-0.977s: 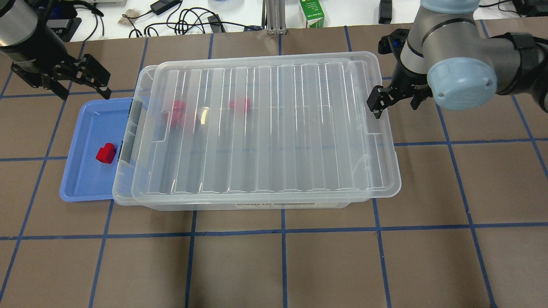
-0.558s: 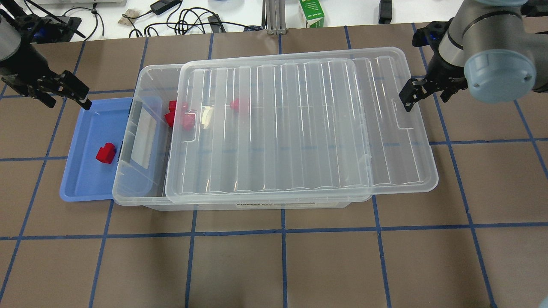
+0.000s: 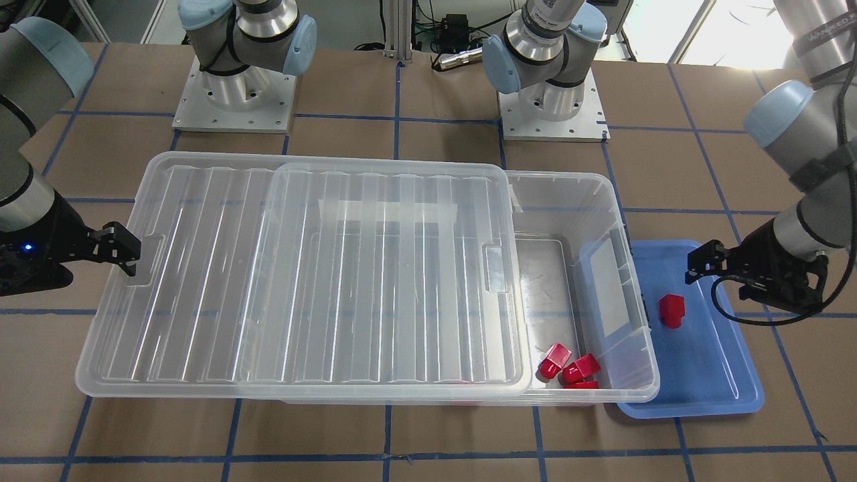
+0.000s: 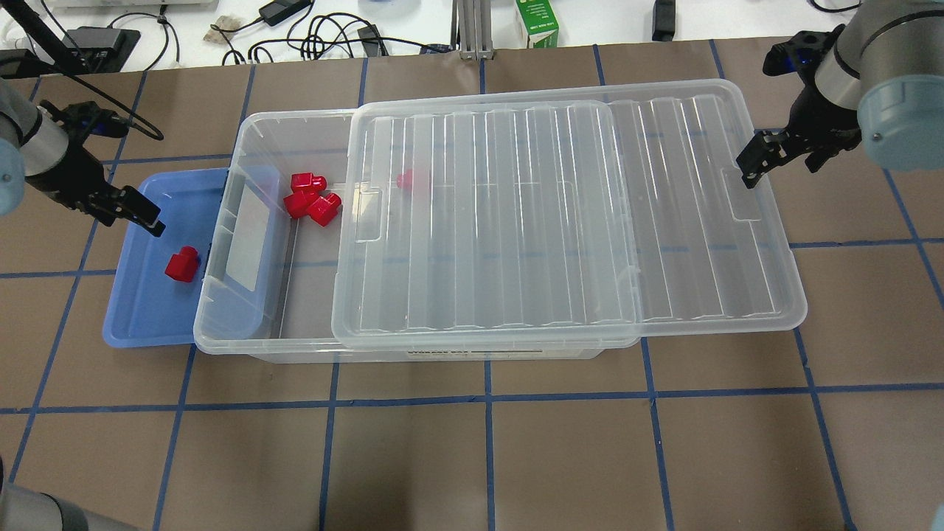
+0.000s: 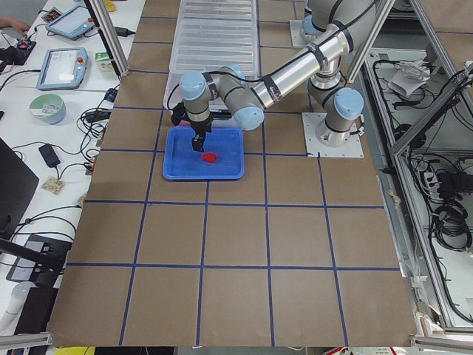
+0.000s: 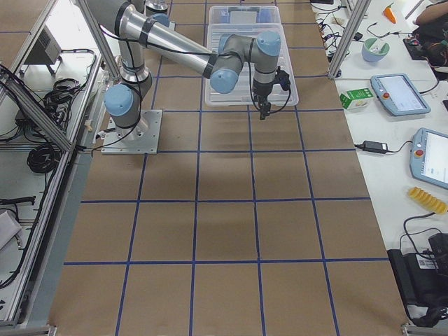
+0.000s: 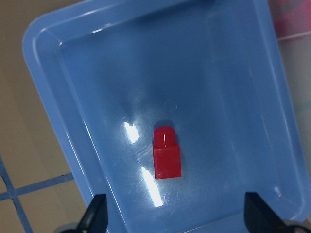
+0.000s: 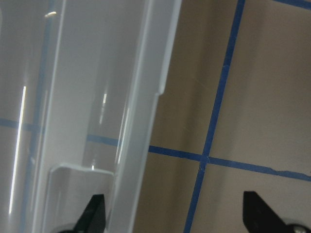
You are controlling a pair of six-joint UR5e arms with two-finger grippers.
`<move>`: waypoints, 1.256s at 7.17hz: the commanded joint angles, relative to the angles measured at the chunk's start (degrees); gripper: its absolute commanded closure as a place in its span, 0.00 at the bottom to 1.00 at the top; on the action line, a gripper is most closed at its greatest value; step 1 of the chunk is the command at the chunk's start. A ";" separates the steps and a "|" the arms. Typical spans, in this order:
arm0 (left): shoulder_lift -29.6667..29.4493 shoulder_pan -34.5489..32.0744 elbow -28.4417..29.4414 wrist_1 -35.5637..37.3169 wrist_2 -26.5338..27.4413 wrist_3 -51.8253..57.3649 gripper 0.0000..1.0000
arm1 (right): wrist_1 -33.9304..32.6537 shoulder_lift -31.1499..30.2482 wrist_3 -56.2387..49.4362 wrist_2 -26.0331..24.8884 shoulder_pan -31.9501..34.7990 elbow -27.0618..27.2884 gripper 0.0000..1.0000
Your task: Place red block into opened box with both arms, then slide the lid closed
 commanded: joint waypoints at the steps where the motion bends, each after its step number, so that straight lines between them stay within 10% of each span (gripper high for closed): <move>1: -2.07 0.58 -5.64 7.03 -0.04 0.18 0.00 | -0.22 -0.03 -1.52 0.01 -1.96 0.15 0.00; 5: -6.38 0.58 -6.01 11.60 -0.22 -0.79 0.18 | 0.05 -0.82 -2.23 -0.08 -1.96 0.06 0.00; 9: -6.40 0.41 -5.83 12.41 0.31 -0.70 0.88 | 13.61 -8.62 6.77 0.72 2.84 -9.13 0.00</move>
